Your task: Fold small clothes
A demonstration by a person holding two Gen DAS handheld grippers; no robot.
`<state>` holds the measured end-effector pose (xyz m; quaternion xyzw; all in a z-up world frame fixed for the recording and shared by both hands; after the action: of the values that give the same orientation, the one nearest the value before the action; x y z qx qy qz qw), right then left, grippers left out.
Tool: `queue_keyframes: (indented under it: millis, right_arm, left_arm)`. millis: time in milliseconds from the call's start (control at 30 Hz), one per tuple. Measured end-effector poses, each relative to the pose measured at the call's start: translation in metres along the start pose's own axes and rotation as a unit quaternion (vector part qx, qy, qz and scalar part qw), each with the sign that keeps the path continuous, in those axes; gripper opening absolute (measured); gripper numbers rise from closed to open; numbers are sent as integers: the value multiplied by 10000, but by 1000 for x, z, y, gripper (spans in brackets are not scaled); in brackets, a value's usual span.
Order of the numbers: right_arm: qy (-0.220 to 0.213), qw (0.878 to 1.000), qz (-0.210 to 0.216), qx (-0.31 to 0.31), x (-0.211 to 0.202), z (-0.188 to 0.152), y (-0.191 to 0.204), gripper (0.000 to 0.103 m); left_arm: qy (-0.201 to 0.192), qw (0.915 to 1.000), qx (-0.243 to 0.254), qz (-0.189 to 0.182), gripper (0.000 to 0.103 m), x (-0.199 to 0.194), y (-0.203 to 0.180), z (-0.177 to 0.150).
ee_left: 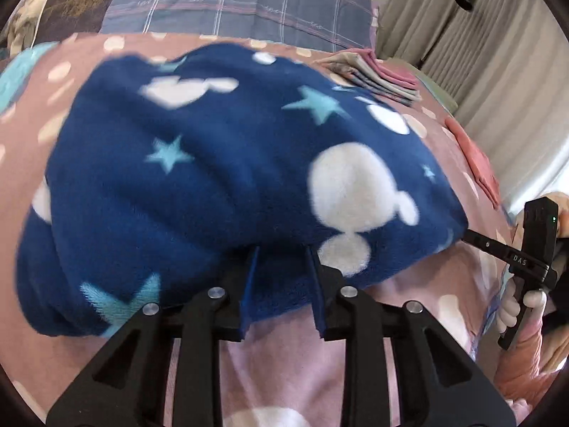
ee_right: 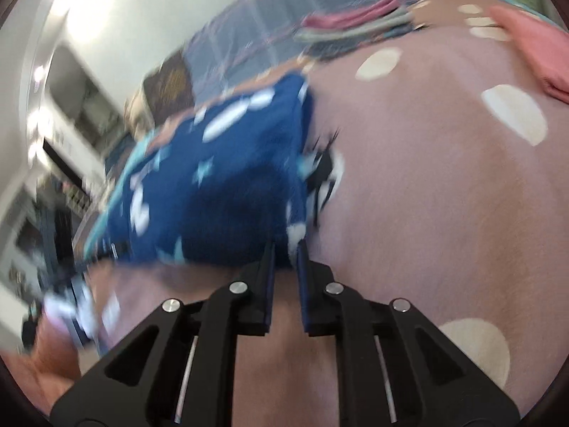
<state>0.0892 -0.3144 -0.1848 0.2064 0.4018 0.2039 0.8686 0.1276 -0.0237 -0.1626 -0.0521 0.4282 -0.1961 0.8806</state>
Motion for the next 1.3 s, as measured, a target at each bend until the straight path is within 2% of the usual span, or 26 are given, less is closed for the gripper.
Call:
queue_keyframes:
  millis: [33, 100, 167, 233, 367, 433, 567, 700, 767, 867, 967, 1033, 1133, 1167, 1233, 1300]
  right_arm:
    - [-17, 9995, 311, 75, -5, 2, 2, 17]
    - [-194, 9979, 574, 235, -16, 14, -2, 25]
    - [-463, 9977, 399, 298, -25, 38, -16, 27]
    - [-591, 9974, 178, 383, -27, 63, -32, 27]
    - [-226, 9978, 144, 606, 0, 100, -53, 27]
    - [120, 9977, 78, 667, 24, 114, -61, 27]
    - [591, 9960, 211, 641, 59, 129, -59, 27]
    - [1076, 9929, 66, 498, 101, 143, -54, 28]
    - [1168, 9923, 20, 422, 114, 149, -53, 28]
    - [1223, 9919, 241, 228, 135, 162, -42, 43]
    - [1123, 9919, 428, 419, 149, 175, -43, 45]
    - [974, 9921, 619, 484, 148, 178, -39, 9]
    - [267, 9951, 931, 177, 123, 188, -23, 8]
    - [55, 9949, 1004, 102, 112, 192, -18, 8]
    - [-214, 9934, 1120, 113, 98, 199, -15, 7]
    - [-366, 9948, 946, 81, 95, 205, -18, 6]
  left_arm:
    - [-34, 9997, 261, -11, 29, -3, -15, 4]
    - [-75, 9958, 889, -200, 32, -6, -62, 13]
    - [-59, 9902, 1333, -420, 44, -2, -99, 15]
    - [59, 9795, 1873, -743, 47, 17, -145, 12]
    - [489, 9577, 2672, -948, 47, 79, -216, -1]
    - [566, 9521, 2856, -932, 49, 97, -234, -5]
    - [533, 9489, 3011, -782, 53, 110, -242, -4]
    - [551, 9462, 3098, -755, 58, 106, -243, -9]
    - [519, 9463, 3094, -775, 61, 106, -243, -10]
    - [480, 9474, 3078, -730, 61, 105, -243, -14]
    - [458, 9482, 3065, -692, 61, 107, -245, -12]
    - [401, 9495, 3030, -717, 60, 108, -246, -10]
    - [304, 9524, 2925, -796, 34, 110, -239, -4]
    - [312, 9543, 2814, -953, 19, 108, -237, -2]
    - [366, 9570, 2564, -1306, 17, 102, -235, 0]
    - [383, 9538, 2633, -1393, 17, 102, -235, -2]
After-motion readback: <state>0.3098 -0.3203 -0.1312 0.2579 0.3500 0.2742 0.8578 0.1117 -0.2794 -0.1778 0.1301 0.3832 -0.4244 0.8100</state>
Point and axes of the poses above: each gripper's, at about its wrist camera, not at the fingertips, and x roughly the way its jaws point, y to its left, z to its top, the point moved 9 cm from there along x, roughly the way its jaws point
